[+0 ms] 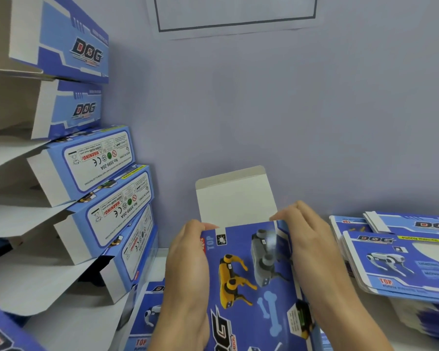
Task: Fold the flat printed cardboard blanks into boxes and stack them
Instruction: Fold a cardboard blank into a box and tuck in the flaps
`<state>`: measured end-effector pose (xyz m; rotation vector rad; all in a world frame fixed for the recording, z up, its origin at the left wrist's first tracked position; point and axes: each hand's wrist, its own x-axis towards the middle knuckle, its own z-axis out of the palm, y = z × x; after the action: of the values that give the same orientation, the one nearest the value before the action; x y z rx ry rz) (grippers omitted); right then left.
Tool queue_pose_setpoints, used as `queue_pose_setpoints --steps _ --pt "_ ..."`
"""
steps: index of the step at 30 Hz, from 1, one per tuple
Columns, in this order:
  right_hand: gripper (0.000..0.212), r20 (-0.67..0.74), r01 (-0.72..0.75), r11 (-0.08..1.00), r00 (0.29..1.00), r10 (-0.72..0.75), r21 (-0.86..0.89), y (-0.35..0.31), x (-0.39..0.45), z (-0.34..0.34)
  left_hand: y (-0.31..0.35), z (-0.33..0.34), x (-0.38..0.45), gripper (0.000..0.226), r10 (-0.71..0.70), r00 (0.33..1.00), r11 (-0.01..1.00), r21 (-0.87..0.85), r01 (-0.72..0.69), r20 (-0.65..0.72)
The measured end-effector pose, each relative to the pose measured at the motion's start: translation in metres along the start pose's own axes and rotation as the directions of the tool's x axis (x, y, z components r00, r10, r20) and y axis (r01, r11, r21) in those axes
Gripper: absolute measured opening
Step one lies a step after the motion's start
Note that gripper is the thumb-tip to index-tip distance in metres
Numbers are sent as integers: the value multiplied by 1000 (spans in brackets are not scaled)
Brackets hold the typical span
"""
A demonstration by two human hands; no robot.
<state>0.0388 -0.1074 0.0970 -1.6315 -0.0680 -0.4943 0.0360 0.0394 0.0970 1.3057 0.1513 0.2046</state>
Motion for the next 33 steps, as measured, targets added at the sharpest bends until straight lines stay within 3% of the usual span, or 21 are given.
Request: queue_pose_setpoints --steps 4,9,14,16,17,22,25,28,33 --pt "12 1 -113 980 993 114 166 4 -5 -1 -1 -2 -2 20 11 998 994 -109 -3 69" --pt "33 153 -132 975 983 105 178 2 13 -2 -3 0 0 43 45 976 988 -155 -11 212" --pt "12 98 -85 982 993 69 168 -6 -2 -1 -4 0 -1 32 118 988 990 -94 -108 104" --pt "24 197 -58 982 980 22 178 -6 -4 -10 -3 0 -3 35 146 986 986 -89 -139 78" --pt "33 206 -98 959 978 43 265 -10 0 -12 -2 0 -5 34 159 985 983 -101 -152 63" --pt "43 280 -188 935 955 101 302 -13 3 -6 -3 -3 -7 49 180 978 968 -195 -157 107" --pt "18 258 -122 957 965 53 262 -18 -8 -3 -4 -2 -7 47 182 964 980 -120 -161 192" --pt "36 260 -107 942 965 22 318 -12 -13 -4 -5 -2 -5 41 232 945 972 -74 -221 232" --pt "34 135 -32 943 991 -13 330 -12 -10 0 -5 0 -5 33 300 928 954 -59 -294 220"
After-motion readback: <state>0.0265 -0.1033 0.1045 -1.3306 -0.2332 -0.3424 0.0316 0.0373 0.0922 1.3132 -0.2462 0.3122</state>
